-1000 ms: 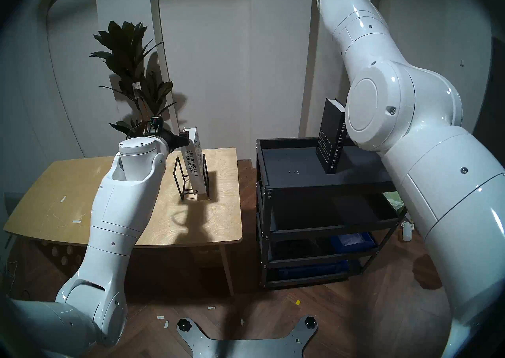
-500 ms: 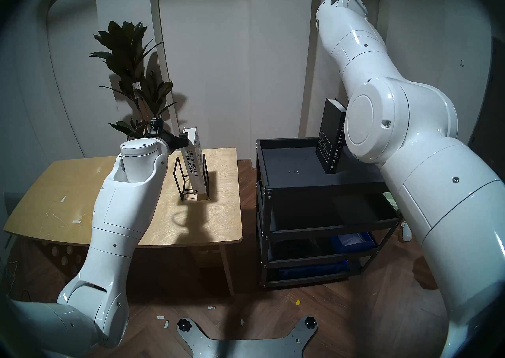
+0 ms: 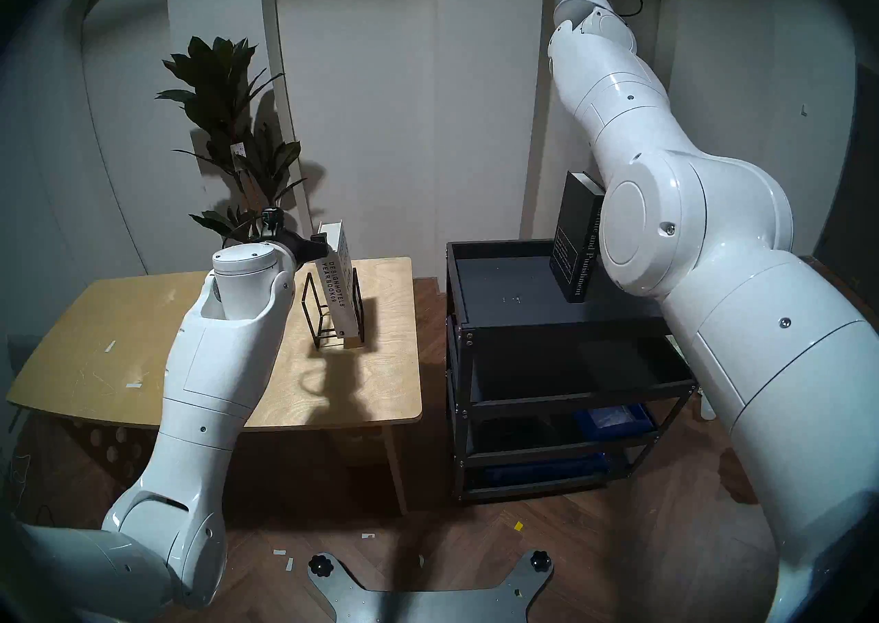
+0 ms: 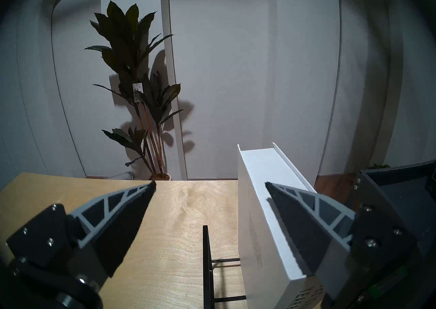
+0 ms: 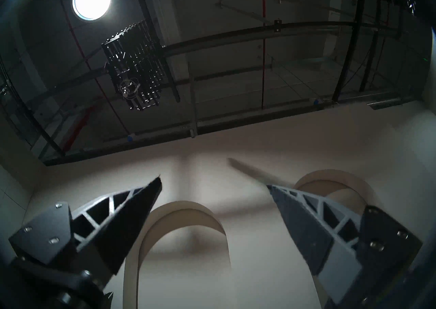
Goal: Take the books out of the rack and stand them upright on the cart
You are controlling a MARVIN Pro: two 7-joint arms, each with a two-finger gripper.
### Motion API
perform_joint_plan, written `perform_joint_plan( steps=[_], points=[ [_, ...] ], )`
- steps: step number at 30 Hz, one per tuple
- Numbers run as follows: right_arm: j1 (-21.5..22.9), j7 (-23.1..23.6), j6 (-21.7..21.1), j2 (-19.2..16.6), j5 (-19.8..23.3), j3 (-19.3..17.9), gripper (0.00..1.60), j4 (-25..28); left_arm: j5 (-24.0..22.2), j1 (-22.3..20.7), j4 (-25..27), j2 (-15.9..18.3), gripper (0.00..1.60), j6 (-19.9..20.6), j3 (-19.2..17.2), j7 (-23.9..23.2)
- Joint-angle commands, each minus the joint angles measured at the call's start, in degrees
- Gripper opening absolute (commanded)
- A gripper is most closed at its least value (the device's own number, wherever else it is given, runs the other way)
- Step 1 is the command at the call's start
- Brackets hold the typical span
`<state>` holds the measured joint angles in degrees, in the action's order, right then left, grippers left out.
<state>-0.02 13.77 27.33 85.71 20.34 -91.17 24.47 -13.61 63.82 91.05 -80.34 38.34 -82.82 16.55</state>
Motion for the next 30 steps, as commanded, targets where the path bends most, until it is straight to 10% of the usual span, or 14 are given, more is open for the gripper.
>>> perform_joint_plan(
  steps=[1, 30],
  points=[
    [-0.46, -1.35, -2.37, 0.11, -0.53, 0.41, 1.6, -0.22, 0.2, -1.17, 1.74, -0.26, 1.6, -0.68, -0.06, 0.33],
    [-5.75, -8.53, -14.24, 0.29, -3.67, 3.0, 1.6, -5.48, -0.09, -0.93, 6.74, -3.54, 1.6, -1.27, 1.47, 2.51]
  ],
)
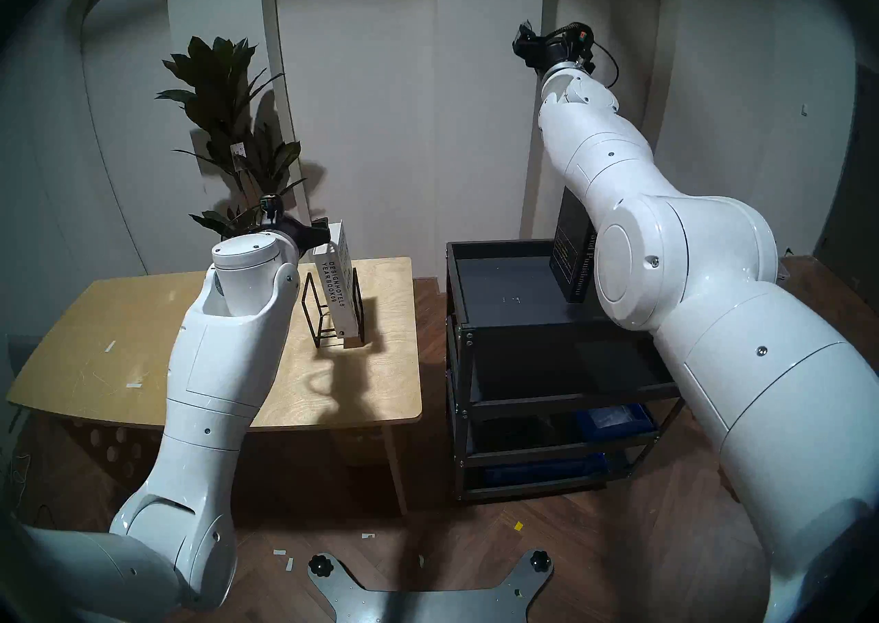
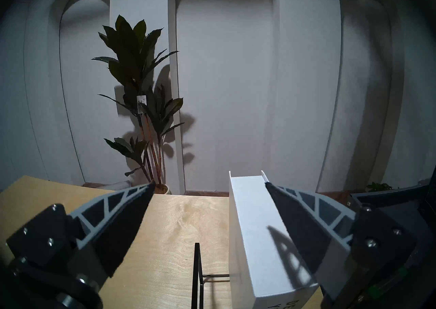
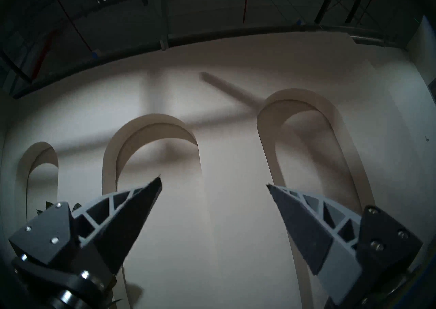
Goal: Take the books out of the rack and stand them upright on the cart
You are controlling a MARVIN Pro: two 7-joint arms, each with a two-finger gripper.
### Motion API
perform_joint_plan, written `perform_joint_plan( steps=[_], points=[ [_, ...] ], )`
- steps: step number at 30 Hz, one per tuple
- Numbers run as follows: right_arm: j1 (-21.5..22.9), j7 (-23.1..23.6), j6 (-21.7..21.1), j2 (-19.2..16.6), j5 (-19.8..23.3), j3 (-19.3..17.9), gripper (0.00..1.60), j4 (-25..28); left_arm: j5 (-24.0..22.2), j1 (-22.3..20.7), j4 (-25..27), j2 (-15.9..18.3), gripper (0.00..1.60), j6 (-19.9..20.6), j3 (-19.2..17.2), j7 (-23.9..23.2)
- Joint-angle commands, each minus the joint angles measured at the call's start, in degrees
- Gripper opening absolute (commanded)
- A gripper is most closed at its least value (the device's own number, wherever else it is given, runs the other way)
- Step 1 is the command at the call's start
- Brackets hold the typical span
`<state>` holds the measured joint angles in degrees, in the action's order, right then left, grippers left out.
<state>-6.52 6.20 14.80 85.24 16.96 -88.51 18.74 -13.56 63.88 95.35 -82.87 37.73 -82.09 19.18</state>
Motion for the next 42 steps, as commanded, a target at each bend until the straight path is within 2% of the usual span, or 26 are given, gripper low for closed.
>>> perform_joint_plan(
  steps=[1, 24, 42],
  points=[
    [0.75, -1.17, -2.09, 0.87, -0.38, 0.44, 1.6, 0.16, -0.14, -0.94, 2.6, -1.13, 1.6, -0.66, 0.93, -0.06],
    [0.74, -6.05, -10.78, 3.6, -2.28, 2.55, 1.6, -2.11, 0.15, 1.21, 4.65, -3.32, 1.6, -0.53, 5.11, 2.09],
    [1.35, -10.19, -18.05, 5.78, -3.62, 3.9, 1.6, -3.55, 0.68, 3.16, 5.26, -3.49, 1.6, -0.59, 6.13, 4.97]
  ],
)
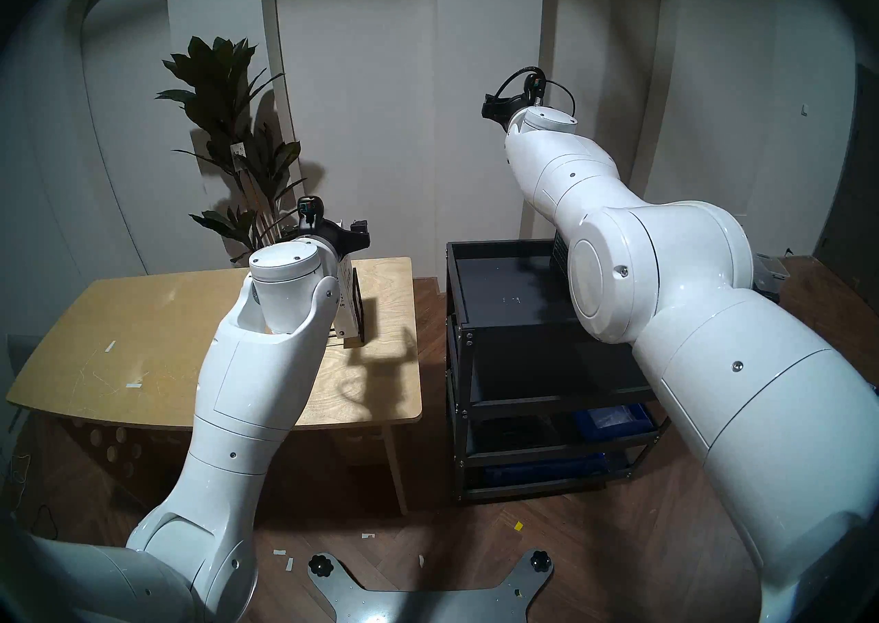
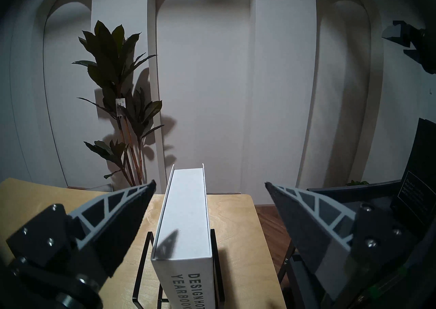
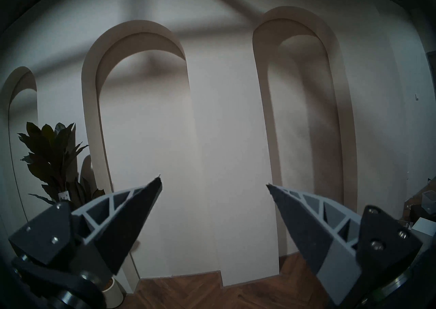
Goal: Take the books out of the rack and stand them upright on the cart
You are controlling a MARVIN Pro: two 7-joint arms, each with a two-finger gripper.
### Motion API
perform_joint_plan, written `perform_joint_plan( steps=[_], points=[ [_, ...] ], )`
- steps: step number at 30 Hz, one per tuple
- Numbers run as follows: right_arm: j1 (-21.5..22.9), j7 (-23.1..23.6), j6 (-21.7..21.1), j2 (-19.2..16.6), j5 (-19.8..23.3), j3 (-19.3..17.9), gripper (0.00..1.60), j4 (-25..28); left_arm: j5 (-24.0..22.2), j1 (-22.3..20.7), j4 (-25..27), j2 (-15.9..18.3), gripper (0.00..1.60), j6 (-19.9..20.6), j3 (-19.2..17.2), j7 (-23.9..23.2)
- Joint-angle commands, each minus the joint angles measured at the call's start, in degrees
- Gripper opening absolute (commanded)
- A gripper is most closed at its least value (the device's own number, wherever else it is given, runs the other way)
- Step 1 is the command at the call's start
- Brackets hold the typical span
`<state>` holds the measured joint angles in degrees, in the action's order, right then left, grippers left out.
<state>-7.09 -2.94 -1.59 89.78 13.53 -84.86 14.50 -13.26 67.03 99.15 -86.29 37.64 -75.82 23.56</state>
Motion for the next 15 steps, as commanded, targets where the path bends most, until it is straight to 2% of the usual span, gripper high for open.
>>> perform_joint_plan(
  steps=[1, 15],
  points=[
    [1.95, -1.16, -1.87, 1.31, -0.23, 0.3, 1.6, 0.66, 0.4, 0.08, 1.47, -0.07, 1.6, -0.5, -0.13, 0.68],
    [2.78, -4.06, -6.9, 3.28, -1.03, 1.18, 1.6, 0.1, 0.75, 1.55, 1.31, -0.11, 1.6, -0.49, -0.09, 2.83]
  ],
)
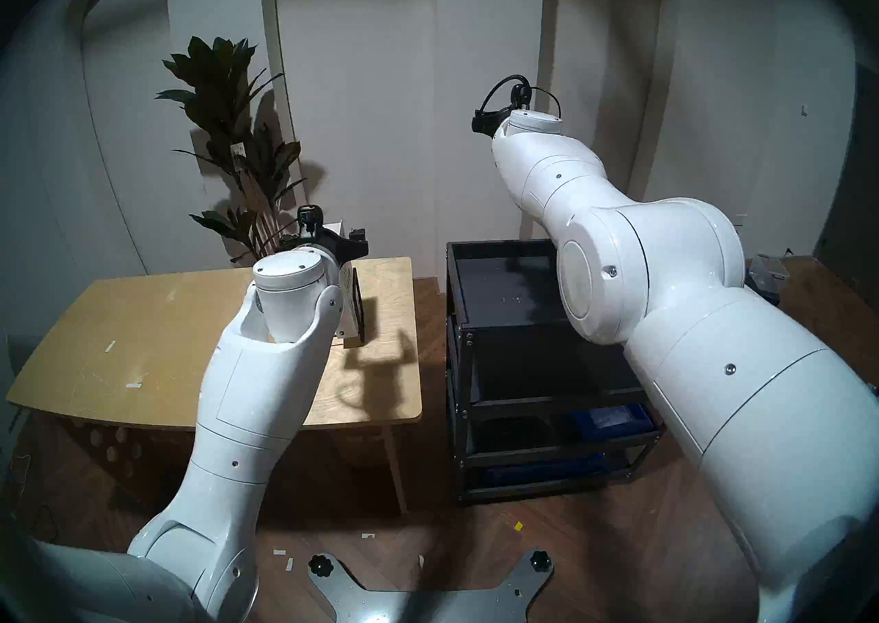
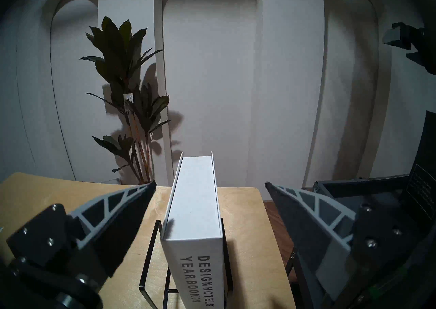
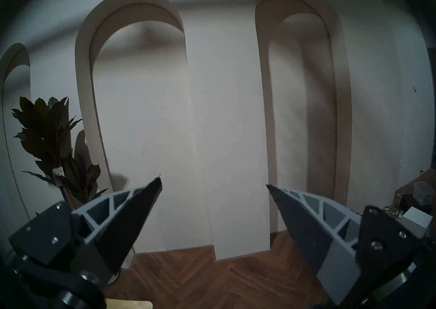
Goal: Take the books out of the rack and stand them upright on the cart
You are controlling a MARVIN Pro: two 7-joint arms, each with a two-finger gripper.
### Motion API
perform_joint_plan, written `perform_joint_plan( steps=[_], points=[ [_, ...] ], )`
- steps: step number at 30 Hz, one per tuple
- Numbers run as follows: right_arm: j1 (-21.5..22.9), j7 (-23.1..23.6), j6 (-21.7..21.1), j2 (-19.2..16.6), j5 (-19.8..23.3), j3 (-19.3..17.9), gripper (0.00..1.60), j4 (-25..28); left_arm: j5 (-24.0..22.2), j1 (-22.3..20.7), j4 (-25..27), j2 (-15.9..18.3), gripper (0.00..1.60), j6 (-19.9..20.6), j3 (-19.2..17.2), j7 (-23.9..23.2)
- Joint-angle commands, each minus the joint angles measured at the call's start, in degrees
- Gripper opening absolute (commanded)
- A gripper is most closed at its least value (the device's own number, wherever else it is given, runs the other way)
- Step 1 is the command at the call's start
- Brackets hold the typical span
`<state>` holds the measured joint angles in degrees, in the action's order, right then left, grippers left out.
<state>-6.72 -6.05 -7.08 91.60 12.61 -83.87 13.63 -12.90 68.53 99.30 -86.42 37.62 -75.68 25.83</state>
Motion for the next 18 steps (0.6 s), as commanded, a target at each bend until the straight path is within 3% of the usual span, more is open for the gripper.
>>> perform_joint_plan(
  steps=[1, 18],
  points=[
    [2.54, -1.16, -1.78, 1.61, -0.18, 0.25, 1.6, 1.0, 0.42, 0.14, 1.15, 0.03, 1.6, -0.47, -0.25, 0.72],
    [5.12, -5.13, -8.29, 4.13, -1.11, 1.32, 1.6, 1.26, 0.65, 1.93, 0.81, -0.19, 1.6, -0.53, -0.98, 3.62]
  ],
)
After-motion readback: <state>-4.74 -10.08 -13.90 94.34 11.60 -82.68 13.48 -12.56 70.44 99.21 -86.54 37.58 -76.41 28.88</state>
